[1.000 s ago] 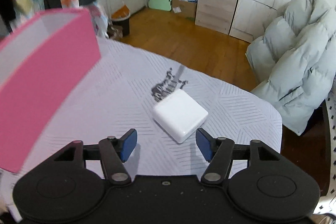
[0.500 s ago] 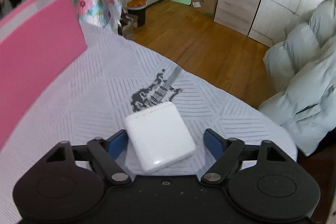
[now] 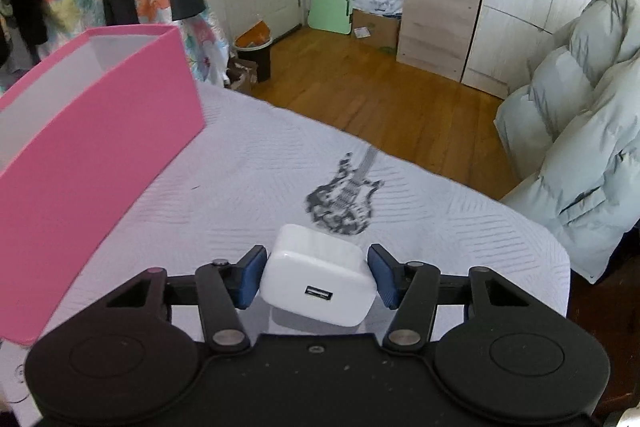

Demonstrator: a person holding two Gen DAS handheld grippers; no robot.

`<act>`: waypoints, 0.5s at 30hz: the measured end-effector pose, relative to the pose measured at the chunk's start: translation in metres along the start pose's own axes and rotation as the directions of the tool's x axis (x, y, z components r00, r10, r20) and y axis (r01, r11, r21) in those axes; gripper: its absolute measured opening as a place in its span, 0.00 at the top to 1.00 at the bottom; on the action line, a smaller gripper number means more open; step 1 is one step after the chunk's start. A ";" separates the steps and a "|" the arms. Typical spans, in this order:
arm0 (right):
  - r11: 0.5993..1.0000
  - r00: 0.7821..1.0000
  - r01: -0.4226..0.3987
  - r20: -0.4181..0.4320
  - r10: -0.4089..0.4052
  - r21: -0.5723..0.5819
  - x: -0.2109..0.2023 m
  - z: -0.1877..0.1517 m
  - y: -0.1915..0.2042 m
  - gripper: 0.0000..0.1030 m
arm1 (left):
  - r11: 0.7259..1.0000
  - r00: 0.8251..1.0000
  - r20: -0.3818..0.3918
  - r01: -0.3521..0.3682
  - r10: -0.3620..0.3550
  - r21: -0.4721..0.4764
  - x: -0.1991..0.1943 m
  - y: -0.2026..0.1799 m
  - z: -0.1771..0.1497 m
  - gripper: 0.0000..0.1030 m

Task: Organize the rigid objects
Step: 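Move the right gripper to the table and grasp the white charger cube, then carry the white charger cube with the right gripper into the box, release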

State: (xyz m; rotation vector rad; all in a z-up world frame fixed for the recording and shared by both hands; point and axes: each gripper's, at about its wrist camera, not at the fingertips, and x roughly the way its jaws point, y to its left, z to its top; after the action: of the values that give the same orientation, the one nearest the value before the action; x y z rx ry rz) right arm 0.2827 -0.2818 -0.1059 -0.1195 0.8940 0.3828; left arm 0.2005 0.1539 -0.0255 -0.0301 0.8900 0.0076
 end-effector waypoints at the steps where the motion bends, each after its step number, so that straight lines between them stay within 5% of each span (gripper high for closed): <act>1: 1.000 1.000 -0.004 -0.002 0.004 -0.006 -0.001 -0.002 0.004 0.41 | 1.000 1.000 0.001 0.000 0.000 0.002 0.000 0.000 0.000 0.95; 15: 0.999 0.993 -0.037 -0.111 0.034 -0.025 0.004 -0.015 0.030 0.41 | 1.000 1.000 0.001 0.000 0.000 0.003 0.000 0.000 0.000 0.95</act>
State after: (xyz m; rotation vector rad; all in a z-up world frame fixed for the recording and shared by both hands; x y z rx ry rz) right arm 0.2627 -0.2572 -0.1171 -0.1507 1.0019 0.4249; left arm 0.2006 0.1537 -0.0253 -0.0273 0.8892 0.0066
